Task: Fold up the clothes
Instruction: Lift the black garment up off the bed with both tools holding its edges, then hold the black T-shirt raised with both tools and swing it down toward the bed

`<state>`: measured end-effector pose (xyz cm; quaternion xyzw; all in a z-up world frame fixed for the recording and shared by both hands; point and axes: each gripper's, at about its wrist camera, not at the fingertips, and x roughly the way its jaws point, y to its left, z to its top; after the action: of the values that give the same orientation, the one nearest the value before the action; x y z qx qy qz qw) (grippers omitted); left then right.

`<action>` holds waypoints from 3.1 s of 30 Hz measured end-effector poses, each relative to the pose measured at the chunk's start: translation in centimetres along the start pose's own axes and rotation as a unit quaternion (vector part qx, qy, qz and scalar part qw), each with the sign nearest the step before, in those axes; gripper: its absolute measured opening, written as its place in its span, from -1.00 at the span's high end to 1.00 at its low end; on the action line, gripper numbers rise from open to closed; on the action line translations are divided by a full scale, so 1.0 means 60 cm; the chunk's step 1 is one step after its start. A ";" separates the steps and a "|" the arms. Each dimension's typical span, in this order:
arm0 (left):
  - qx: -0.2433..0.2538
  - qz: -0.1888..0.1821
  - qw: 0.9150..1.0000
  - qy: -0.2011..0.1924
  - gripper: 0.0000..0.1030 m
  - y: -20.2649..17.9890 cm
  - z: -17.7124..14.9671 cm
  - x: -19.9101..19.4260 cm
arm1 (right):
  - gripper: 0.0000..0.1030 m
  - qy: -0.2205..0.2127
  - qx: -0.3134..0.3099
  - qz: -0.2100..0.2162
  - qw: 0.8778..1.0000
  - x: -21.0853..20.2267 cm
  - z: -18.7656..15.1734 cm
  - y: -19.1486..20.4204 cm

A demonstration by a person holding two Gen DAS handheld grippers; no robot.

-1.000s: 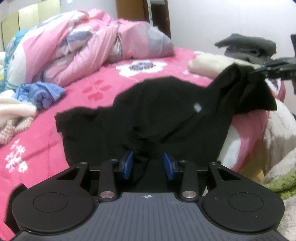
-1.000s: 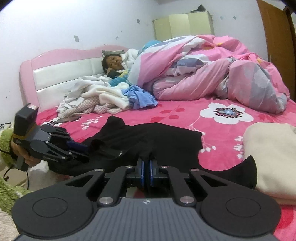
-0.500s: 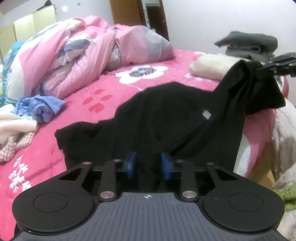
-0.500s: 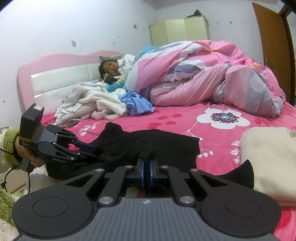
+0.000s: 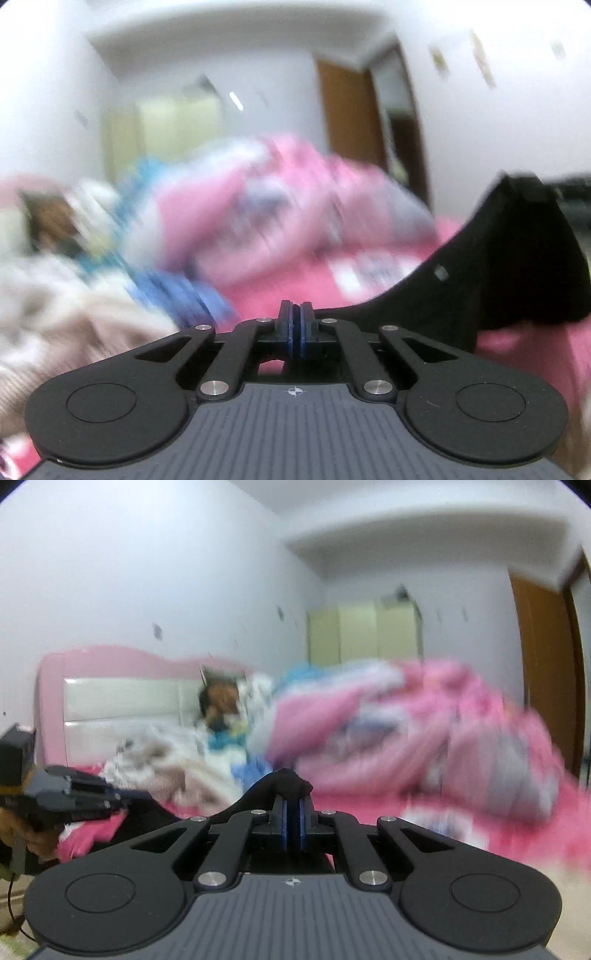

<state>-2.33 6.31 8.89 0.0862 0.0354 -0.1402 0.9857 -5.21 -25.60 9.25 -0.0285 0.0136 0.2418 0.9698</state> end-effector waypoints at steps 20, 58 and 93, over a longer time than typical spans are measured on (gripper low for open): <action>-0.002 -0.020 0.986 -0.163 0.93 -0.003 0.257 -0.102 | 0.89 -0.207 -0.119 -0.033 0.970 -0.084 0.234 0.076; 0.058 -0.313 0.938 0.136 0.94 -0.246 -0.135 0.074 | 0.89 -0.037 -0.024 -0.168 0.985 -0.191 0.072 -0.012; 0.074 0.064 0.950 -0.295 0.97 0.036 0.359 -0.052 | 0.89 -0.313 -0.114 -0.099 0.938 -0.110 0.343 -0.020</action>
<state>-3.72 5.31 30.70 0.1156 -0.2733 -0.0980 0.9499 -10.18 -28.49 30.14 -0.0628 -0.3209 0.1408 0.9345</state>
